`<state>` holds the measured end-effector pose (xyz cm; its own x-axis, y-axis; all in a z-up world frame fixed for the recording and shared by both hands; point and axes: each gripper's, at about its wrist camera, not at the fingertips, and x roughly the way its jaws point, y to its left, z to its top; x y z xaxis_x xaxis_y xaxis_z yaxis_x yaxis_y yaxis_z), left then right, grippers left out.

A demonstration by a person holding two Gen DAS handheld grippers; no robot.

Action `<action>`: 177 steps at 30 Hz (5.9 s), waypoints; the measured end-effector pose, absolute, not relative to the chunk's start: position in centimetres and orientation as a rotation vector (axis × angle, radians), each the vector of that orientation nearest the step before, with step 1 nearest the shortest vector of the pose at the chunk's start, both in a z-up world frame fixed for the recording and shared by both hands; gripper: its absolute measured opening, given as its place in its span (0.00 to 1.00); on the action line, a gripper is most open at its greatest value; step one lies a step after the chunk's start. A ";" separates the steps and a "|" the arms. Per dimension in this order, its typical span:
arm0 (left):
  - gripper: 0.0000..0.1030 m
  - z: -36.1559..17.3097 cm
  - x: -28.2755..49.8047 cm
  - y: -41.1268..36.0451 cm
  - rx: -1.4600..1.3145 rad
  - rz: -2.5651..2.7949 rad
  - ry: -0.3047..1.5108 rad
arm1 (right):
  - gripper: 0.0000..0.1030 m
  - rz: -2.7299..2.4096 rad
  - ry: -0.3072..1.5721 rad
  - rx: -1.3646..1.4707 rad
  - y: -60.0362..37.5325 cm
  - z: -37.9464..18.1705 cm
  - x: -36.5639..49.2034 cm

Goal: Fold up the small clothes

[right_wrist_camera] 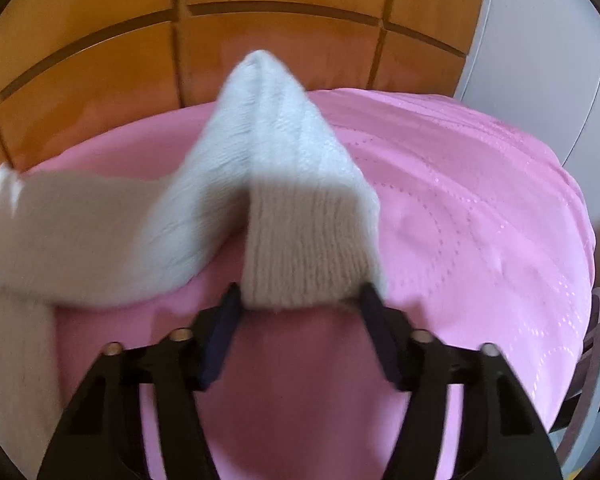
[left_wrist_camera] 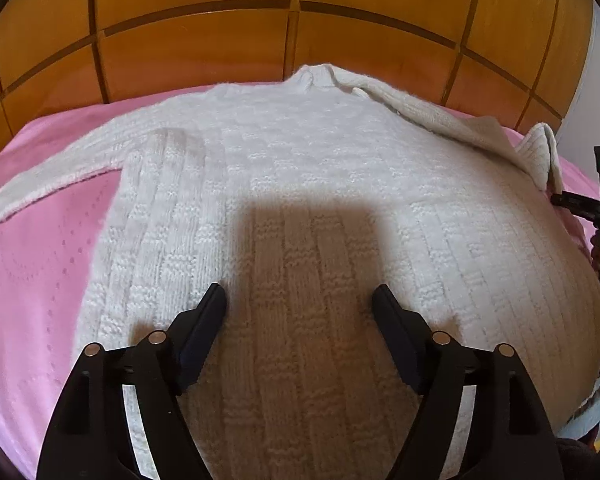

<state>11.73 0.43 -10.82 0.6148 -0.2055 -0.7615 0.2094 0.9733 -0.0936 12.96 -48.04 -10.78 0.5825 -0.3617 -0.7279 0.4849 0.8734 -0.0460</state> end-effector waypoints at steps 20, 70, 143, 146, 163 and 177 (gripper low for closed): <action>0.81 -11.1 11.8 0.2 0.003 -0.227 0.846 | 0.07 -0.329 0.428 0.403 -52.8 9.9 -1.4; 0.86 -11.6 11.8 -0.2 0.005 -0.212 0.835 | 0.73 -0.432 0.718 0.201 -53.4 -2.8 24.8; 0.04 -9.1 1.2 14.7 -0.450 -0.264 0.941 | 0.09 0.394 0.934 0.404 -34.3 -4.6 1.2; 0.04 -8.8 -0.4 14.9 -0.439 -0.273 0.958 | 0.09 0.438 0.910 0.354 -34.6 -3.1 -0.3; 0.52 -5.3 4.1 10.5 -0.207 -0.231 0.852 | 0.39 0.118 0.913 0.624 -45.8 -8.1 2.7; 0.58 -10.0 11.4 4.1 -0.153 -0.235 0.978 | 0.38 -0.370 0.596 1.147 -66.7 -11.7 10.1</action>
<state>11.43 4.12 -10.00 0.5365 -0.2652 -0.8011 0.1283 0.9639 -0.2332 10.14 -66.69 -11.71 0.7891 0.0250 -0.6138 0.5612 0.3767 0.7369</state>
